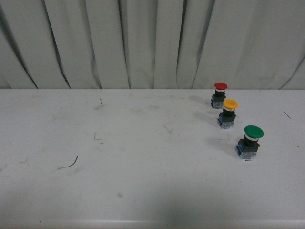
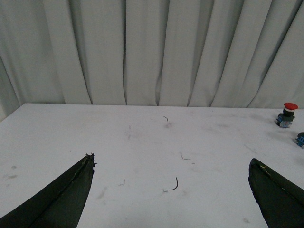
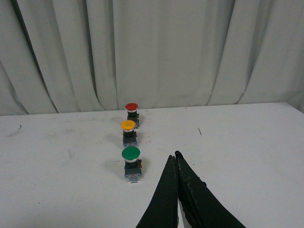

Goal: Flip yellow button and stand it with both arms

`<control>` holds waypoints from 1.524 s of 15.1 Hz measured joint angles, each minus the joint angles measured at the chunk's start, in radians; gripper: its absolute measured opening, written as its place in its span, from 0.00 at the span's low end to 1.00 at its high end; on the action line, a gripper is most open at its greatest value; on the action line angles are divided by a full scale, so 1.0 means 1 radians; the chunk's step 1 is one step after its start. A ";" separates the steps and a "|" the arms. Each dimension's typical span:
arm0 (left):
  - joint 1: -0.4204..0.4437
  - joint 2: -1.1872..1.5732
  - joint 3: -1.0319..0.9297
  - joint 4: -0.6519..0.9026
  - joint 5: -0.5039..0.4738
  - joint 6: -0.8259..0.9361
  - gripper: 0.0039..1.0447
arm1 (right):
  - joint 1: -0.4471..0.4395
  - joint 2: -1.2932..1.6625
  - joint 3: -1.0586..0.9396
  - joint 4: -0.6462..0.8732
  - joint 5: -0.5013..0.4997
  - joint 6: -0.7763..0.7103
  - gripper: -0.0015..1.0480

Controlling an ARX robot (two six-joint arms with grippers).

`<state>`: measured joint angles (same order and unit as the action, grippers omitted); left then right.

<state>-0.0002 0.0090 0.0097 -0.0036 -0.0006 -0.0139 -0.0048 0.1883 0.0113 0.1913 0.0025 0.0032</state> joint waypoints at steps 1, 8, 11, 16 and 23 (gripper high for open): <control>0.000 0.000 0.000 0.000 0.000 0.000 0.94 | 0.000 -0.014 0.000 -0.013 0.000 0.000 0.02; 0.000 0.000 0.000 0.000 0.000 0.000 0.94 | 0.000 -0.185 0.000 -0.195 -0.002 -0.001 0.12; 0.000 0.000 0.000 0.000 0.000 0.000 0.94 | 0.000 -0.185 0.000 -0.195 -0.002 -0.001 0.30; 0.000 0.000 0.000 0.000 0.000 0.000 0.94 | 0.000 -0.185 0.000 -0.195 -0.003 -0.001 0.79; 0.000 0.000 0.000 0.000 0.000 0.000 0.94 | 0.000 -0.185 0.000 -0.195 -0.002 0.000 0.94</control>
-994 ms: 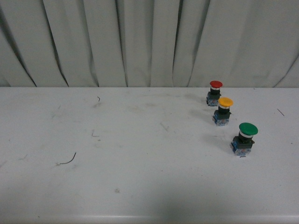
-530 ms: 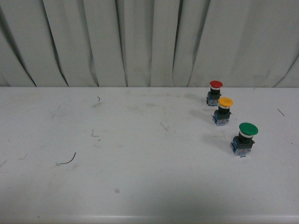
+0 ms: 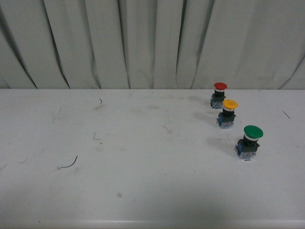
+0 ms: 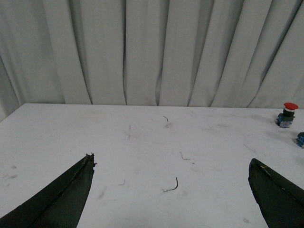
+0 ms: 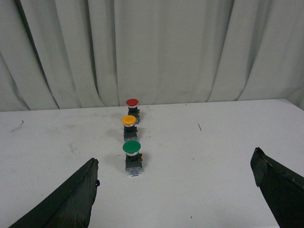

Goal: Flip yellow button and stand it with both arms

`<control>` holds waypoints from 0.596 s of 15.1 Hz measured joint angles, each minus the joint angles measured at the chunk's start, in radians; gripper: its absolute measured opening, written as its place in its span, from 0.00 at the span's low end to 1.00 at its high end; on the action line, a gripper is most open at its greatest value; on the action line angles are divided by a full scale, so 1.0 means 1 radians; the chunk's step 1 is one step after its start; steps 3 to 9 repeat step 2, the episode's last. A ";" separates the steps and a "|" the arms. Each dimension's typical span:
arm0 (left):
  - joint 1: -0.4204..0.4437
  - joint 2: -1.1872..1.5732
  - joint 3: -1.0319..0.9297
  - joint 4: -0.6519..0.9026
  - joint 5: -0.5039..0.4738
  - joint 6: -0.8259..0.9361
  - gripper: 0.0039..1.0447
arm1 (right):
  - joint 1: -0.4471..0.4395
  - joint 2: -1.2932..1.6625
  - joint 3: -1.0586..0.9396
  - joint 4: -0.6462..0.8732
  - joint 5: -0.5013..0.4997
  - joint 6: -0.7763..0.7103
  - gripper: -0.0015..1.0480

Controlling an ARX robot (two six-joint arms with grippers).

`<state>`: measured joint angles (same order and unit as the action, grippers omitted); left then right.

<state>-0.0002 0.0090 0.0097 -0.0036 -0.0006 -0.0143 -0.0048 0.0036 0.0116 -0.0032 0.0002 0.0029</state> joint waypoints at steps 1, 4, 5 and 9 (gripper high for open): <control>0.000 0.000 0.000 0.000 0.000 0.000 0.94 | 0.000 0.000 0.000 0.000 0.000 0.000 0.94; 0.000 0.000 0.000 0.000 0.000 0.000 0.94 | 0.000 0.000 0.000 0.000 0.000 0.000 0.94; 0.000 0.000 0.000 0.000 0.000 0.000 0.94 | 0.000 0.000 0.000 0.000 0.000 0.000 0.94; 0.000 0.000 0.000 0.000 0.000 0.000 0.94 | 0.000 0.000 0.000 0.000 0.000 0.000 0.94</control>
